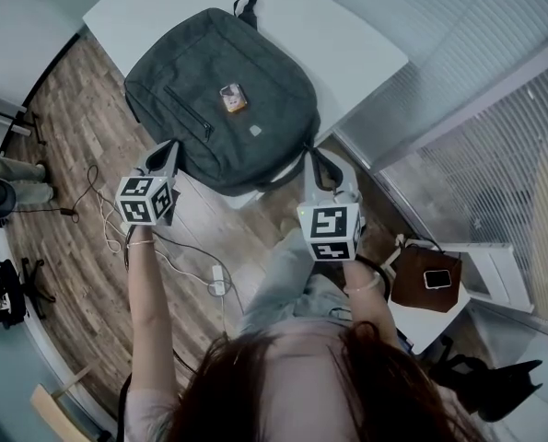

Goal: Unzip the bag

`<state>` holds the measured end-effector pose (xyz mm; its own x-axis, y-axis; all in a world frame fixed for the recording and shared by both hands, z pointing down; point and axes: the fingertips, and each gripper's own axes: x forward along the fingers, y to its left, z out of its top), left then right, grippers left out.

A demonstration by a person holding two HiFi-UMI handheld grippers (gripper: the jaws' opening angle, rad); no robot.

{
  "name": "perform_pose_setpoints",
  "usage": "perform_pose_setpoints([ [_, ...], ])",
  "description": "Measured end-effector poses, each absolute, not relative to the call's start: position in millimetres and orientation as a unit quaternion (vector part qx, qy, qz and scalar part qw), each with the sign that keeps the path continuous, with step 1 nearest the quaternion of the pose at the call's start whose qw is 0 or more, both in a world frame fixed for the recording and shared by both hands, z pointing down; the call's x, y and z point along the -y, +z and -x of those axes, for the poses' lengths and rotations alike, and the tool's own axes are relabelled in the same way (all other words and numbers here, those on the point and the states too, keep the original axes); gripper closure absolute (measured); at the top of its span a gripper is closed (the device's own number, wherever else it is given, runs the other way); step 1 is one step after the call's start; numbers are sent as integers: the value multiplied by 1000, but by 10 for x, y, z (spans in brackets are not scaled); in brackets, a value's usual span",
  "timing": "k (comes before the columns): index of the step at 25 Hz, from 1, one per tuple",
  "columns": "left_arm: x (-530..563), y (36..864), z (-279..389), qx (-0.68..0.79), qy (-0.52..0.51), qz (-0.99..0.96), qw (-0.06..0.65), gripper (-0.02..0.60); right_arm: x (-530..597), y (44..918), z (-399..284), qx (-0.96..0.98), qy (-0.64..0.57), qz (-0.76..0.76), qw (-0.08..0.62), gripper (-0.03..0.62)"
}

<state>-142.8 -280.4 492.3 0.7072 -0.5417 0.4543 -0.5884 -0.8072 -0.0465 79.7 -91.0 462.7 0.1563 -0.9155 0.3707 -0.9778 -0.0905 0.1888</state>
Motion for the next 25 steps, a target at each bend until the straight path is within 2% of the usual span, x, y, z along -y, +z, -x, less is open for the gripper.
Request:
perform_pose_setpoints([
  [25, 2813, 4930, 1420, 294, 236, -925, 48, 573, 1255, 4642, -1275, 638, 86, -744, 180, 572],
])
